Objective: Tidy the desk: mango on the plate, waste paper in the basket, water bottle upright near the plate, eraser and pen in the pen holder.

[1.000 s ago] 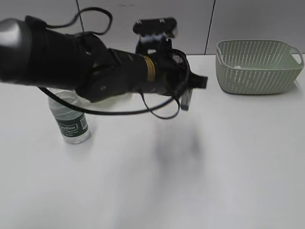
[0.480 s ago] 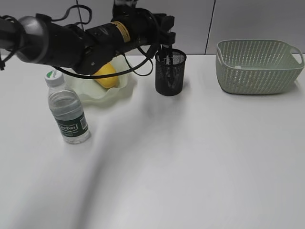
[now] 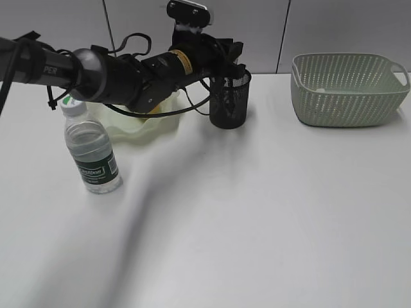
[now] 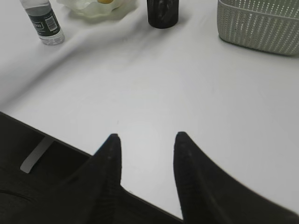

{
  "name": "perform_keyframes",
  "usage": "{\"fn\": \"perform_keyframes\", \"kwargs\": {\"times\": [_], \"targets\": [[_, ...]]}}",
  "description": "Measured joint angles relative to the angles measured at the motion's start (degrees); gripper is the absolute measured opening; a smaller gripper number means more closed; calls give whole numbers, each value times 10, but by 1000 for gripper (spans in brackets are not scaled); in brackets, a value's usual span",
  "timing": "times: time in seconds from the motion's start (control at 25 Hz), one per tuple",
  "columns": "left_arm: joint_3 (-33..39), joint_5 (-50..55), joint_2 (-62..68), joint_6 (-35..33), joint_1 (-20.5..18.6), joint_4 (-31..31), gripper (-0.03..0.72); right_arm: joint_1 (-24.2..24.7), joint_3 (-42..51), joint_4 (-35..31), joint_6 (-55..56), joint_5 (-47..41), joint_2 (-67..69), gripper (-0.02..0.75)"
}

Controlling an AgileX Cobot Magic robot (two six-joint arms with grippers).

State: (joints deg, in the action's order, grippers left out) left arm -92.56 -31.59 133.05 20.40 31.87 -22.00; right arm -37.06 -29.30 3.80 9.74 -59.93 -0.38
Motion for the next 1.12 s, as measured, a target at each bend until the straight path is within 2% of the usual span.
{"fn": "perform_keyframes", "kwargs": {"times": [0.2, 0.28, 0.36, 0.44, 0.56, 0.68, 0.76, 0.88, 1.12], "targets": [[0, 4, -1, 0, -1, 0, 337, 0, 0, 0, 0, 0, 0, 311], [0, 18, -9, 0, -1, 0, 363, 0, 0, 0, -1, 0, 0, 311], [0, 78, -32, 4, 0, -1, 366, 0, 0, 0, -1, 0, 0, 311], [0, 198, -73, 9, 6, 0, 329, 0, 0, 0, -1, 0, 0, 311], [4, 409, -156, 9, 21, 7, 185, 0, 0, 0, -1, 0, 0, 311], [62, 517, -245, -20, 35, 38, 106, 0, 0, 0, -1, 0, 0, 311], [148, 545, -317, -57, 40, 80, 92, 0, 0, 0, -1, 0, 0, 311], [269, 598, -445, -75, 47, 141, 88, 0, 0, 0, -1, 0, 0, 311], [410, 790, -743, -132, 56, 162, 92, 0, 0, 0, -1, 0, 0, 311]]}}
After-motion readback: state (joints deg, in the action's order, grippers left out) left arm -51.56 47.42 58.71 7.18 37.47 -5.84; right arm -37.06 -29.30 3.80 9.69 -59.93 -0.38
